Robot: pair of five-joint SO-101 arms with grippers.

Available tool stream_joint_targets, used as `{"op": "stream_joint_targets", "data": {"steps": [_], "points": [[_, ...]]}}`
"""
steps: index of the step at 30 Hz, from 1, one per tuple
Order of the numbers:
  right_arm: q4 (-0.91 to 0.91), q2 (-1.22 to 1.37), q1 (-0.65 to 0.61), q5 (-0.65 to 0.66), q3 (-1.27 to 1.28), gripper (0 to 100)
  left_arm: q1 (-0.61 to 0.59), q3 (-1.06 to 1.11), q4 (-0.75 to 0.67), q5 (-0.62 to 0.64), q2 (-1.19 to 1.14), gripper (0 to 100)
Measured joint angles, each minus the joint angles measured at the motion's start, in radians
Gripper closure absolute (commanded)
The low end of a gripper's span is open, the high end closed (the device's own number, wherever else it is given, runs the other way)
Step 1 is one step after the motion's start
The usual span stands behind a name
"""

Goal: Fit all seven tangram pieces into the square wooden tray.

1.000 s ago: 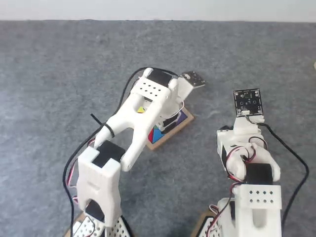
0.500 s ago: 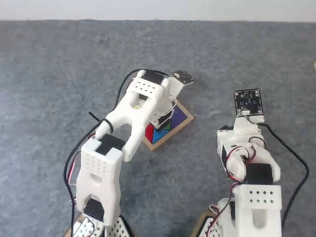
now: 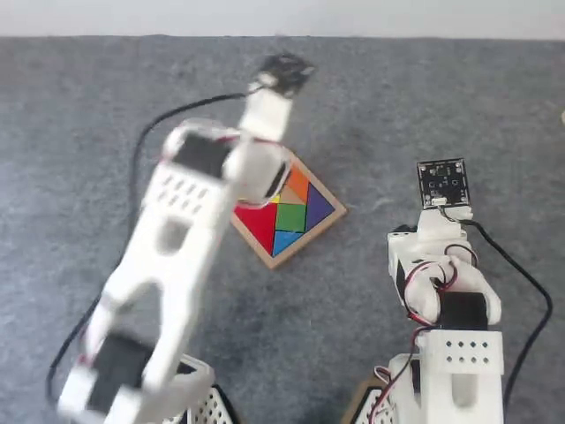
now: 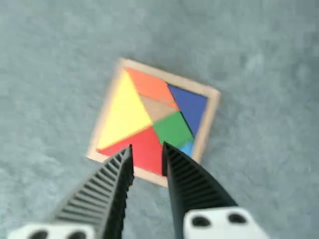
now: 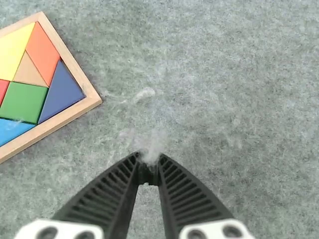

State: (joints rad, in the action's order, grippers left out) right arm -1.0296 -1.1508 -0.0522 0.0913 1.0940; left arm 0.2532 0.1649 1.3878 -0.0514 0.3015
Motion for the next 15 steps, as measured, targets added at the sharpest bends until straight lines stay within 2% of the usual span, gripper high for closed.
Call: {"op": "stream_joint_targets", "data": {"steps": [5,8,10,15], "points": [[0.0,-0.002,-0.002,0.0,0.048,98.7,-0.132,0.488,-0.325,0.003,0.376,91],[0.018,-0.002,0.0,0.0,0.12,98.7,-0.161,0.786,-0.5,-0.009,0.605,91],[0.049,-0.002,-0.002,0.0,0.172,99.0,-0.163,0.951,-0.551,-0.032,0.752,91],[0.147,-0.002,-0.002,0.0,0.305,99.0,-0.163,1.211,-0.565,-0.028,1.085,91]]}}
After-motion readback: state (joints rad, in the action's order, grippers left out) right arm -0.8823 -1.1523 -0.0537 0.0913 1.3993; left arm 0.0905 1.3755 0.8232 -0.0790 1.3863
